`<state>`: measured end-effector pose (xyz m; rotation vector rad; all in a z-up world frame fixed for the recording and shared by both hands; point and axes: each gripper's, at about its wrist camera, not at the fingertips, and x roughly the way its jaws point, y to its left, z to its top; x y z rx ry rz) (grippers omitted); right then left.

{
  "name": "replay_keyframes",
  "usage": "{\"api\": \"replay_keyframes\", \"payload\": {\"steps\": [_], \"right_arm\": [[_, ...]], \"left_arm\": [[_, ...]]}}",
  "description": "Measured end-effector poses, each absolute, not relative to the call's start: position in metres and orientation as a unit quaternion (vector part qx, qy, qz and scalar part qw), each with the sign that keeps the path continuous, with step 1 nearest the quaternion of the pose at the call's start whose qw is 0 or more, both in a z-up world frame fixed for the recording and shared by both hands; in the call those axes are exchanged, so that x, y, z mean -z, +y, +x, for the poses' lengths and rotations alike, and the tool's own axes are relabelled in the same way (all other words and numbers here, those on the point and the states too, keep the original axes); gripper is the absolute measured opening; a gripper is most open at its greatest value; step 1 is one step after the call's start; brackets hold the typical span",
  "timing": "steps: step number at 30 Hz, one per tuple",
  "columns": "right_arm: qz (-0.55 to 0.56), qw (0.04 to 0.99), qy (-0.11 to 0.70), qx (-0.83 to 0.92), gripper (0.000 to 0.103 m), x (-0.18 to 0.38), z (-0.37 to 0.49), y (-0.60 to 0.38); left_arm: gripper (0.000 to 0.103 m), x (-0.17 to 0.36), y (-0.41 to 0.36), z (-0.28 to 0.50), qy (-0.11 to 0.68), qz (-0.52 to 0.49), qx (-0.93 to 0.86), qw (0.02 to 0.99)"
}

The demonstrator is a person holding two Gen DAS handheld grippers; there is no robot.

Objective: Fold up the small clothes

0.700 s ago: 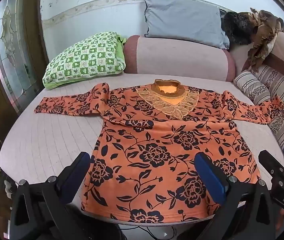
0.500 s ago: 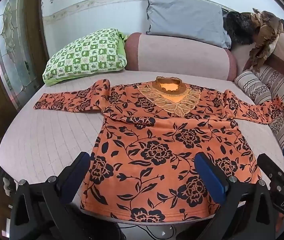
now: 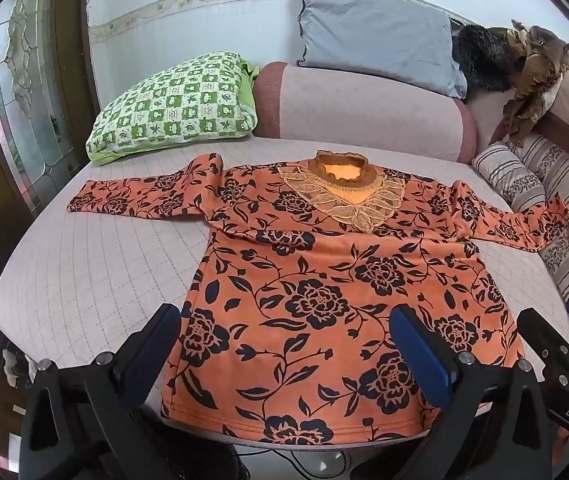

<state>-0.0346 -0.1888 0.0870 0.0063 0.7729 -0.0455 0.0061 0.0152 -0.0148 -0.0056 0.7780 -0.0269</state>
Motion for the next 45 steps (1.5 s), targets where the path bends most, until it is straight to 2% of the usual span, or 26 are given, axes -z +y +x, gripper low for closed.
{"api": "replay_keyframes", "payload": {"steps": [45], "right_arm": [[0.006,0.933,0.359,0.026,0.103,-0.0961,-0.0343,-0.1887]], "left_arm": [[0.103,0.017,0.0179,0.0035,0.382,-0.007,0.014,0.924]]}}
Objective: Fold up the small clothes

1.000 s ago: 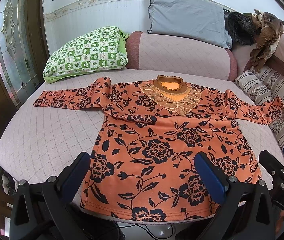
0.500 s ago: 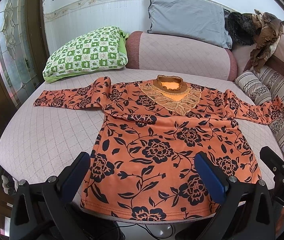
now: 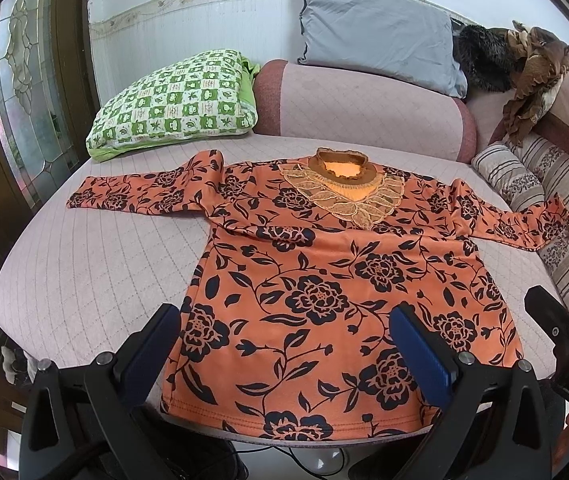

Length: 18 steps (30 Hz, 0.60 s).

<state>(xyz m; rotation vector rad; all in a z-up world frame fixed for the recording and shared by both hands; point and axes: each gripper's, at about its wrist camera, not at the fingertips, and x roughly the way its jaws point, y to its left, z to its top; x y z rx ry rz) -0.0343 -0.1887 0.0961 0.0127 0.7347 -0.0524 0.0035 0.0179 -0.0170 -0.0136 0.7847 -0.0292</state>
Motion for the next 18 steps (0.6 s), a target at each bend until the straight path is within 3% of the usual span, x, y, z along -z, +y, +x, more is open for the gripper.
{"api": "replay_keyframes", "payload": {"steps": [18], "right_arm": [[0.002,0.932,0.362,0.02,0.103,-0.0944,-0.0293,-0.1842]], "left_arm": [[0.103,0.0186,0.0184,0.0054,0.386,-0.007,0.013,0.922]]}}
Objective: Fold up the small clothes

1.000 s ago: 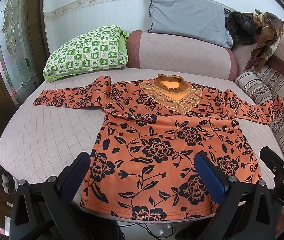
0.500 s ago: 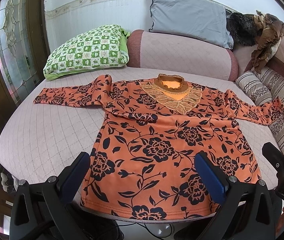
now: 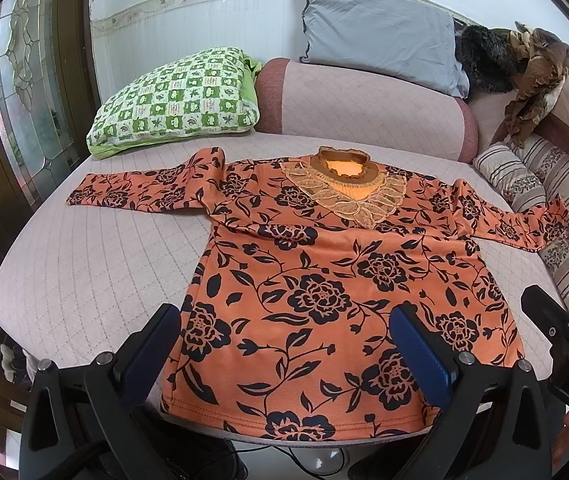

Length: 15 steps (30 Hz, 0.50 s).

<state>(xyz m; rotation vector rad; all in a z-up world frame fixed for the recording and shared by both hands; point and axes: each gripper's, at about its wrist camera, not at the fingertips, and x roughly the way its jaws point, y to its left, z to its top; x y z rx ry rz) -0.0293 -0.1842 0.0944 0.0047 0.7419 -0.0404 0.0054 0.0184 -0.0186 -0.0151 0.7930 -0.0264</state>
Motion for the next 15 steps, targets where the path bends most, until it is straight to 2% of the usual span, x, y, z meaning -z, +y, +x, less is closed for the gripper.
{"api": "replay_keyframes", "payload": {"steps": [15], "right_arm": [[0.022,0.92,0.391,-0.002,0.103,-0.072,-0.015,-0.19]], "left_arm": [[0.103,0.036,0.029,0.019,0.399,-0.009,0.017,0.917]]}}
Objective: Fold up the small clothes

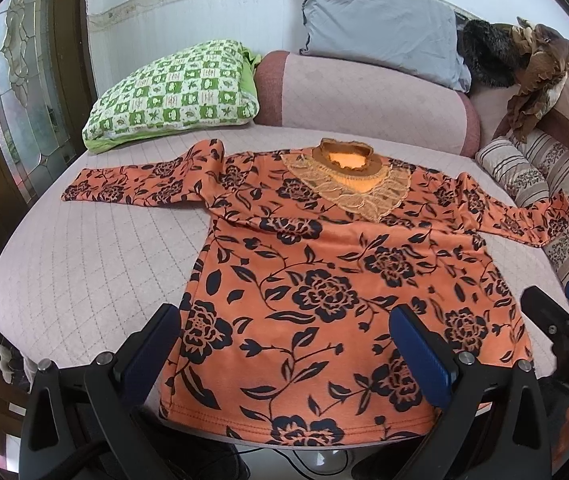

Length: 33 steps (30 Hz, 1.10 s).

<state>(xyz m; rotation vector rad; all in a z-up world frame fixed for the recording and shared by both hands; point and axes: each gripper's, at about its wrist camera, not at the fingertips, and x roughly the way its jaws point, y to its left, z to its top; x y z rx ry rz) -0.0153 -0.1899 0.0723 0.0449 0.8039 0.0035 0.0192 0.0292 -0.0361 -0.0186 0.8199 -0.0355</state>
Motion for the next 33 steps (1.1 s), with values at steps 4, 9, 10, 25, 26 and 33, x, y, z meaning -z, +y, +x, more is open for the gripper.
{"api": "replay_keyframes", "payload": {"steps": [4,9,10,25,26,33], "right_arm": [[0.095,0.905,0.414,-0.024,0.103,-0.054,-0.011,-0.227],[0.187,0.897,0.396,0.058,0.103,-0.047,0.004,-0.328],[0.205,0.897,0.383,0.083,0.103,-0.049,0.01,-0.357],[0.059,0.845,0.392,0.359,0.062,-0.046,0.172,-0.598],[0.048,0.838,0.403,0.365,0.052,-0.041,0.181,-0.602],[0.038,0.87,0.401,0.284,0.007,-0.071,0.216,-0.554]], "left_arm": [[0.103,0.058,0.044,0.033,0.425,-0.015,0.01,0.905],[0.103,0.088,0.057,0.051,0.456,-0.017,0.0,0.89],[0.103,0.092,0.058,0.054,0.46,-0.019,0.002,0.888],[0.103,0.114,0.043,0.135,0.455,-0.004,0.042,0.889],[0.103,0.116,0.043,0.141,0.455,-0.002,0.047,0.889],[0.103,0.12,0.07,0.161,0.433,-0.024,0.04,0.9]]}}
